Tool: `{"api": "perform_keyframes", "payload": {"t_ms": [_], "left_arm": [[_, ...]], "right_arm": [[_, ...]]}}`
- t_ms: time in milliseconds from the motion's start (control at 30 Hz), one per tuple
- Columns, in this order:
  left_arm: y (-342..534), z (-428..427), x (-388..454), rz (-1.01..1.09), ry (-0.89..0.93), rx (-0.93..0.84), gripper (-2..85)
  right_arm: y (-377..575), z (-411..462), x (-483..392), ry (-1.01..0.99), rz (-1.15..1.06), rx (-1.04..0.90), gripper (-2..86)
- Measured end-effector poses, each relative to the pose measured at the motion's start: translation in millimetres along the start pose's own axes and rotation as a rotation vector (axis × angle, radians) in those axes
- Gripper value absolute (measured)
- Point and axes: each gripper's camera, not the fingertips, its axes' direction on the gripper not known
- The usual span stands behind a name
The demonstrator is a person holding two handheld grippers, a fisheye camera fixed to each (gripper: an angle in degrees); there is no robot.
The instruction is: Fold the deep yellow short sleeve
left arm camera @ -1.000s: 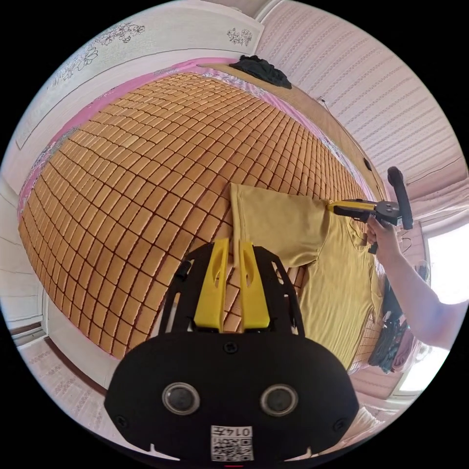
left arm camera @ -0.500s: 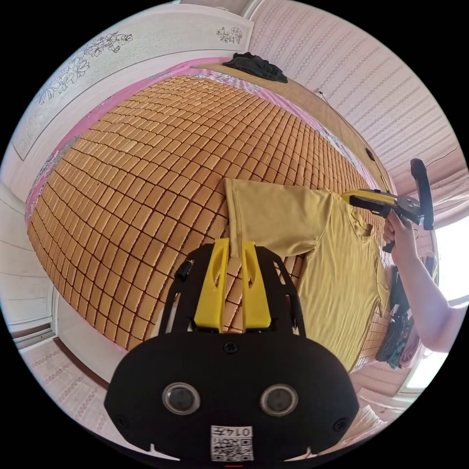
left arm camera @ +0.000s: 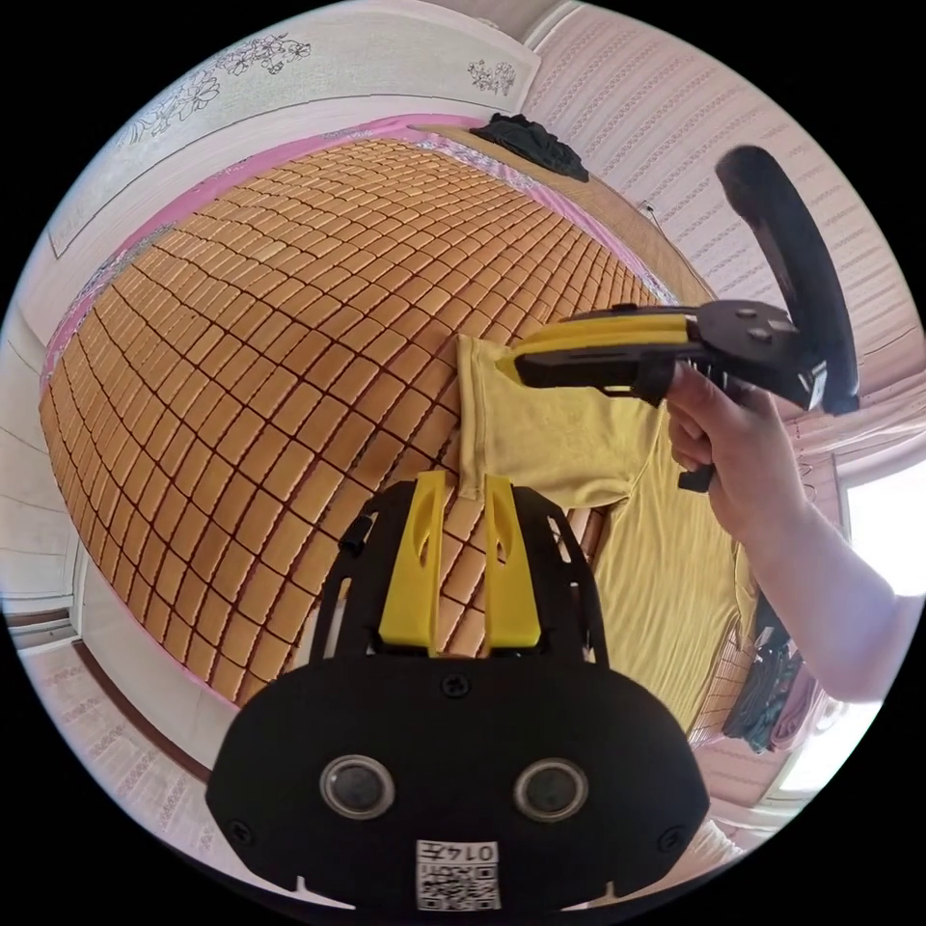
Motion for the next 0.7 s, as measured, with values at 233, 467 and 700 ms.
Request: {"api": "perform_keyframes", "payload": {"t_ms": [233,467,700], "left_arm": [[1.9,9.6,6.7,0.022,-0.038,0.001,5.7],[2.7,18.4,18.8,0.05,-0.02,-0.003,-0.7],[7.1,13.3,45.8,0.094,-0.008,0.087,-1.0]], "right_arm": [[-26.1,47.7,-0.2,0.037,-0.005,-0.136,8.4],[-1.0,69.8,0.1,0.011,-0.03,-0.12,3.7],[55.4,70.2,26.6,-0.021,0.096,0.028,0.0]]}}
